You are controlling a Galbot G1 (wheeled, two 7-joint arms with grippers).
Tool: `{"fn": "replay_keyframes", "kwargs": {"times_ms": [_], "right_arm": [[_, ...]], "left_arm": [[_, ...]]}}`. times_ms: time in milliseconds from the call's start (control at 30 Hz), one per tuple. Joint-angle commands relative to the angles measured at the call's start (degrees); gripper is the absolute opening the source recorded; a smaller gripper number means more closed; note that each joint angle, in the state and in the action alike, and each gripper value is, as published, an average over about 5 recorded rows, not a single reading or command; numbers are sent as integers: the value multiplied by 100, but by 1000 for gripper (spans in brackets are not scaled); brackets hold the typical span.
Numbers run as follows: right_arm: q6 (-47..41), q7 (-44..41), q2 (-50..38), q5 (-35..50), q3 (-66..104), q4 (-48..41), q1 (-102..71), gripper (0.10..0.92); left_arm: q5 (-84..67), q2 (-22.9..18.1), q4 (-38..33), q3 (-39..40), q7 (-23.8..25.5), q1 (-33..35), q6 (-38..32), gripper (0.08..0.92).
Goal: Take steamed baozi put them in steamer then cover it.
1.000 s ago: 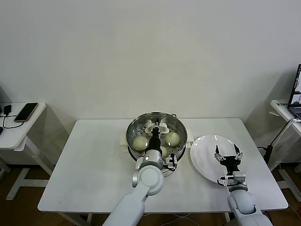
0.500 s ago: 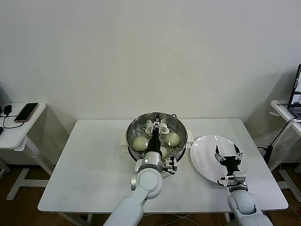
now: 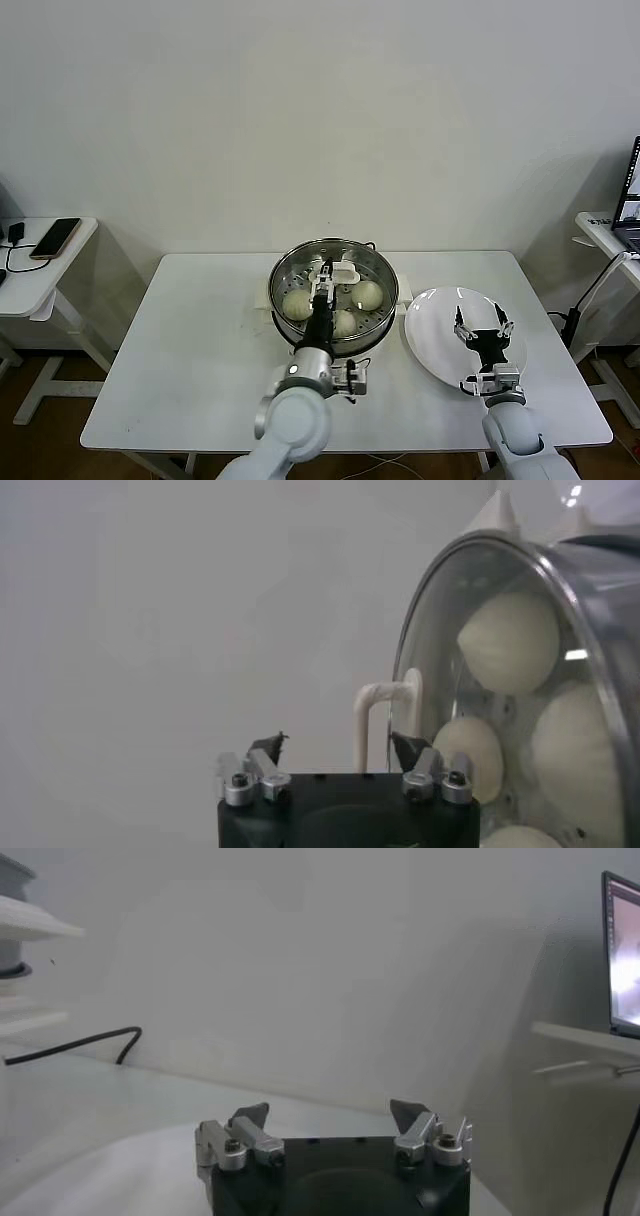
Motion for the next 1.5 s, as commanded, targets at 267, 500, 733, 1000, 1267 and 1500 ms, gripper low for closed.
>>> {"fn": "replay_keyframes", "kwargs": {"times_ms": [267, 500, 733, 1000, 1267, 1500], "right_arm": [[44, -711, -34, 1396, -28, 419, -291, 823], [516, -1025, -44, 1553, 79, 402, -368, 823], [609, -1050, -72, 1548, 147, 442, -439, 823], [676, -1043, -21, 1522, 217, 458, -535, 823], [719, -1044, 8, 1428, 304, 528, -627, 823], [736, -1058, -11, 1441, 304, 568, -726, 823]], "left_arm": [[-7986, 714, -1102, -2892, -2501, 955, -1579, 823], [-9016, 756, 5, -3780, -2088, 1307, -2862, 823], [-8997, 744, 761, -3994, -1838, 1602, -3461, 823], [-8892, 674, 808, -4028, -1779, 2008, -3697, 823], [-8757, 604, 750, -3984, -1731, 2221, -3858, 823], [-8599, 538, 740, -3905, -1688, 2335, -3974, 823]]}}
